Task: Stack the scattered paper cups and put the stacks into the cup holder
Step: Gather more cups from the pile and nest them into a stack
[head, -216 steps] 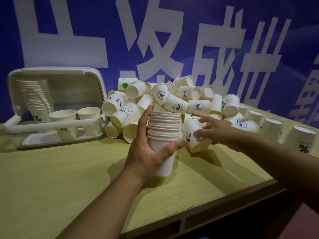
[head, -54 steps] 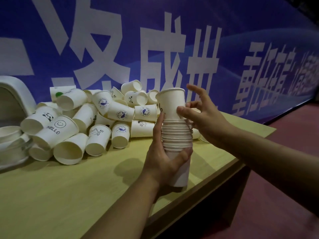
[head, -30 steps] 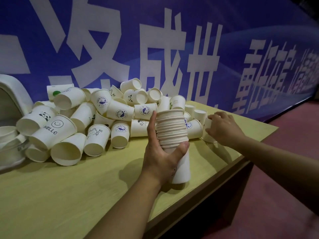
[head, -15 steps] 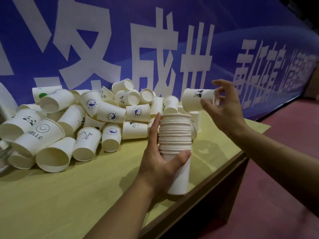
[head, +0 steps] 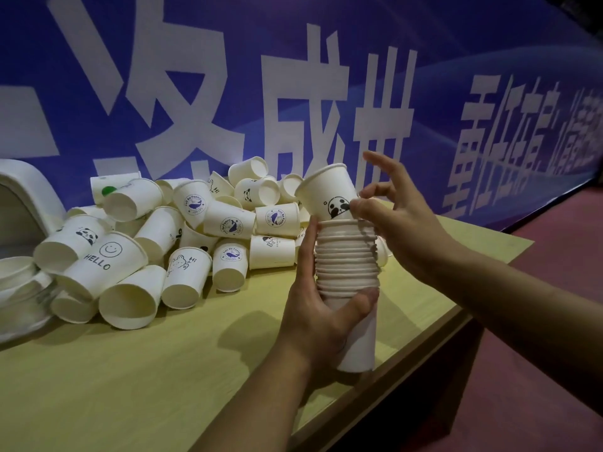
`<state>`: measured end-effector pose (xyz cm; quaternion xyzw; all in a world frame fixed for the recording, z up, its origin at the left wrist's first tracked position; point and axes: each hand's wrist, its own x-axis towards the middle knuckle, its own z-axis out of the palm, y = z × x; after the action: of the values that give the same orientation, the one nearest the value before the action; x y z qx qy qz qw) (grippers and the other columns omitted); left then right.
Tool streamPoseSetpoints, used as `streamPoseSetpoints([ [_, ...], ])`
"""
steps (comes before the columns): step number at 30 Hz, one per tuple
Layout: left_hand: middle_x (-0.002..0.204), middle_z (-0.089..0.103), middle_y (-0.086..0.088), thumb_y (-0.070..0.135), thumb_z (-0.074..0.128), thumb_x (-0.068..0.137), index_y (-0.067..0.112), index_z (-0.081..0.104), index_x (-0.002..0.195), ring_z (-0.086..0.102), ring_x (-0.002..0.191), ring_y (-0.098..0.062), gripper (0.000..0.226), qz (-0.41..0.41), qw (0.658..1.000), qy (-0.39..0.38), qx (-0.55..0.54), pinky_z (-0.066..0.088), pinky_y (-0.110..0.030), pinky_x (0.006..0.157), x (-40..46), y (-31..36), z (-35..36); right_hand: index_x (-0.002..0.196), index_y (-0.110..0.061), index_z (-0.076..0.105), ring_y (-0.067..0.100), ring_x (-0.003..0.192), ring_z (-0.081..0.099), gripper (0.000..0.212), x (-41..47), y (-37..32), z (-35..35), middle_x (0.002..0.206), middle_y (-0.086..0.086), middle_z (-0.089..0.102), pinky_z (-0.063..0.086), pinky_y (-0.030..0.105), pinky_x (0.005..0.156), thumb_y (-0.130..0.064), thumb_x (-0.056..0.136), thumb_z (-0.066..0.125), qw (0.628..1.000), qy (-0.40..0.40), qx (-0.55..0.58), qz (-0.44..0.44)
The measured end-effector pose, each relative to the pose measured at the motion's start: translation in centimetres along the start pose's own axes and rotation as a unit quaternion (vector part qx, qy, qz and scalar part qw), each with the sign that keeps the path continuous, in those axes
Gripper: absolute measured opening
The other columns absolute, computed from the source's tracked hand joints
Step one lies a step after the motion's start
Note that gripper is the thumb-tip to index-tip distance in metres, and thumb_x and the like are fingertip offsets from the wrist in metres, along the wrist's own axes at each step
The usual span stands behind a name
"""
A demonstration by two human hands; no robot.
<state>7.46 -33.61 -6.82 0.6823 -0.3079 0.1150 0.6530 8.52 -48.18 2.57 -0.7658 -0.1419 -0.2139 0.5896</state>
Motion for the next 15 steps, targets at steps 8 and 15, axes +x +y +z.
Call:
streamPoseSetpoints([
  [8,0.130,0.048,0.022,0.037,0.079,0.070,0.072,0.003,0.140,0.066,0.103,-0.004,0.109,-0.016,0.996,0.058,-0.067,0.061,-0.029,0.075,0.0,-0.2,-0.1,0.111,-0.037,0.067,0.009,0.101,0.059,0.027,-0.8,0.8,-0.1,0.109,-0.008,0.058,0.050,0.033,0.090,-0.019,0.099,0.052,0.997,-0.017,-0.063,-0.036],
  [15,0.138,0.042,0.014,0.043,0.080,0.064,0.072,0.007,0.138,0.064,0.109,-0.017,0.108,-0.016,0.992,0.117,-0.052,0.061,-0.031,0.078,0.5,-0.2,-1.0,0.127,-0.042,0.059,0.016,0.106,0.060,0.035,-0.2,3.2,-0.4,0.112,-0.005,0.059,0.054,0.038,0.092,-0.023,0.099,0.053,0.993,-0.020,-0.118,0.014],
])
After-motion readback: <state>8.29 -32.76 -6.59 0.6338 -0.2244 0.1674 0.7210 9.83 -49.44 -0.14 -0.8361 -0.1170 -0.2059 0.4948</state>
